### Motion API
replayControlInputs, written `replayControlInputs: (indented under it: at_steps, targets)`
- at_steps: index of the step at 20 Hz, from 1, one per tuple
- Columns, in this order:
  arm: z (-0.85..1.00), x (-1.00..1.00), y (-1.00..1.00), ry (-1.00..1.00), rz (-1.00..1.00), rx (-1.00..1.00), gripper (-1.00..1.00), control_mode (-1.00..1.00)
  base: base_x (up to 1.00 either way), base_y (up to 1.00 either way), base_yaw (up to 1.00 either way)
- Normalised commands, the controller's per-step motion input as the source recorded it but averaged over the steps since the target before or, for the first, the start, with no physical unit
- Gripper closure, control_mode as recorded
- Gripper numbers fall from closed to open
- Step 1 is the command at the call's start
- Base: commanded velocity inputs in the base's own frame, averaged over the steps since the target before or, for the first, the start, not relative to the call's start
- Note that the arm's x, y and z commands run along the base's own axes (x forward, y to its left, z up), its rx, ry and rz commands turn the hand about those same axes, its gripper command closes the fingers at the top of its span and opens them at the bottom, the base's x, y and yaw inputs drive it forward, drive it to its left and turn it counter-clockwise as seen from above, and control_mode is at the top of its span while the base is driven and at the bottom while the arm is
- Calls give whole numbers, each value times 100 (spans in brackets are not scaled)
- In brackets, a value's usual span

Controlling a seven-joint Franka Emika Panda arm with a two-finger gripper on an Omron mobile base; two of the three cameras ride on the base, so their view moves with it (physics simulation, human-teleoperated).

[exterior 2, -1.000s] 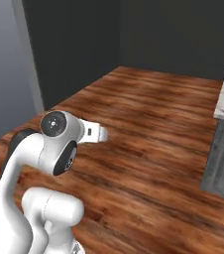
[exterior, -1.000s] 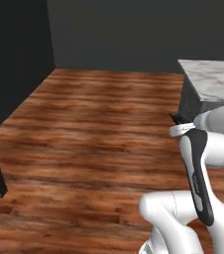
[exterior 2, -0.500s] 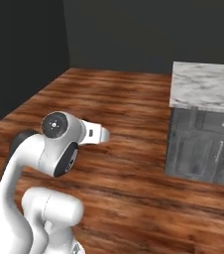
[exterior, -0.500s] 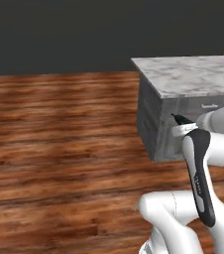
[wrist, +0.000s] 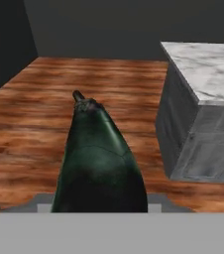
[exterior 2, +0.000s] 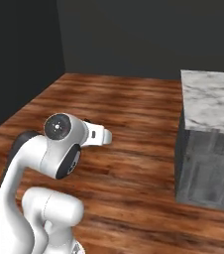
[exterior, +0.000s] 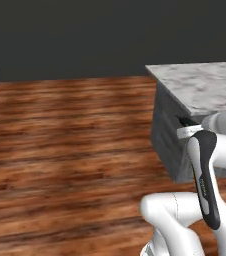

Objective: Take the cheese, fish, and eggplant from the fridge and place them on the plate on the dining counter to create an appetizer plate.

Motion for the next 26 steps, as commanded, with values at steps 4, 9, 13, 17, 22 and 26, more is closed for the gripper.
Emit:
replayControlInputs:
  at_steps: [4, 9, 13, 17, 22, 26]
  targets:
    - [0, 0, 0, 0, 0, 0, 100, 100, 100, 55, 0]
    - [0, 0, 0, 0, 0, 0, 100, 100, 100, 30, -3]
    - [0, 0, 0, 0, 0, 0, 100, 100, 100, 25, -12]
    - [0, 0, 0, 0, 0, 0, 100, 100, 100, 23, -17]
    - [0, 0, 0, 0, 0, 0, 100, 100, 100, 42, -24]
    - [0, 0, 0, 0, 0, 0, 100, 100, 100, 42, -29]
